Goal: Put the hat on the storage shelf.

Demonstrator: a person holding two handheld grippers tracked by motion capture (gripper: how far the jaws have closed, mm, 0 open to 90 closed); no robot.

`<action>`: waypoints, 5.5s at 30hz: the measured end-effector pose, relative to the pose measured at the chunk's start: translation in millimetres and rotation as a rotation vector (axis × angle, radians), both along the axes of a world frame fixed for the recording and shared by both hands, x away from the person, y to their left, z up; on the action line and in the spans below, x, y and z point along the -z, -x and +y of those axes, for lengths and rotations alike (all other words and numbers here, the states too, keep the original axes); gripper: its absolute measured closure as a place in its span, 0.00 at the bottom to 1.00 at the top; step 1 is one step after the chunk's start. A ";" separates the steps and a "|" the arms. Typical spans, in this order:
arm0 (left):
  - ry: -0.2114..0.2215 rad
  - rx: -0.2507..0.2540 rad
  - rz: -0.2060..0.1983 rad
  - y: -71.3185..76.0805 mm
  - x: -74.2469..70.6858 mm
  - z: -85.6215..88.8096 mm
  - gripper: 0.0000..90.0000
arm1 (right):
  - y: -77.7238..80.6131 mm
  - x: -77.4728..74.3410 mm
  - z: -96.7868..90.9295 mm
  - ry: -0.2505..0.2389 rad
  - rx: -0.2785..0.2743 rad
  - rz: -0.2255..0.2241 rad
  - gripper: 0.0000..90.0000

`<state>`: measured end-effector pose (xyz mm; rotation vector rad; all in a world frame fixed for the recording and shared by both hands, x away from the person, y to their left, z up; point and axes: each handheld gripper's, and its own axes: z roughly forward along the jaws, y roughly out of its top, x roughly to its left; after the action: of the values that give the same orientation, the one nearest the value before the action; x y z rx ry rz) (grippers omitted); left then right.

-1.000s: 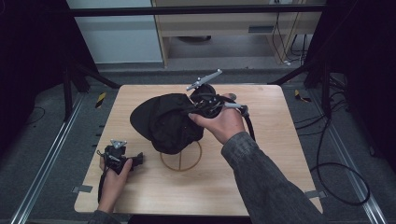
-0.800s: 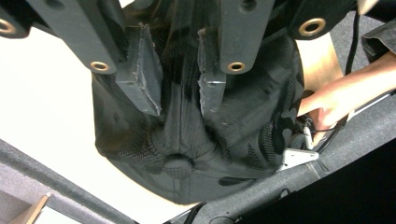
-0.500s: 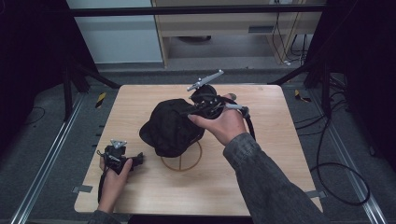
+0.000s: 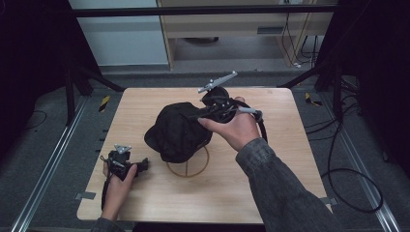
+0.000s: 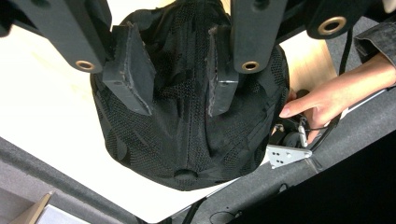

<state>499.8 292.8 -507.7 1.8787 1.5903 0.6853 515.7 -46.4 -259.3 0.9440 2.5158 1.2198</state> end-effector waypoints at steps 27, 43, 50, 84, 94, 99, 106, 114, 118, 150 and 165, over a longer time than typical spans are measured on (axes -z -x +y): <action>0.000 0.000 0.000 0.0 0.0 0.0 0.00 | 10.6 -14.4 -34.3 -0.044 0.058 -0.018 0.54; 0.001 -0.001 -0.001 0.0 0.0 -0.1 0.00 | 16.5 -18.9 -59.1 -0.050 0.135 -0.054 0.31; 0.001 -0.001 -0.003 -0.1 0.2 -0.3 0.00 | 17.4 -17.3 -81.1 -0.046 0.221 -0.094 0.13; 0.000 0.003 0.000 0.2 0.1 -0.8 0.00 | 29.2 41.6 -158.7 0.031 0.342 -0.128 0.13; -0.001 0.006 0.001 0.6 0.0 -1.4 0.00 | 30.8 96.1 -177.2 0.048 0.373 -0.120 0.15; -0.001 0.006 0.002 0.6 0.0 -1.3 0.00 | 31.4 115.3 -178.1 0.070 0.380 -0.113 0.15; -0.001 0.006 0.001 0.6 0.0 -1.3 0.00 | 31.3 137.7 -174.9 0.094 0.381 -0.105 0.15; -0.001 0.006 0.001 0.6 0.0 -1.3 0.00 | 29.1 155.8 -173.7 0.105 0.384 -0.103 0.15; 0.001 0.005 0.000 0.6 0.1 -1.5 0.00 | 27.0 165.2 -173.0 0.110 0.382 -0.098 0.16; -0.001 0.006 0.001 0.6 0.0 -1.3 0.00 | 9.3 216.8 -143.0 0.095 0.360 -0.023 0.16; 0.000 0.009 0.001 0.2 0.1 -0.9 0.00 | 1.6 231.9 -130.3 0.052 0.384 -0.002 0.15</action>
<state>499.6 291.9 -507.7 1.8854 1.5809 0.6809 514.1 -176.7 -491.2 1.3315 2.2101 1.0275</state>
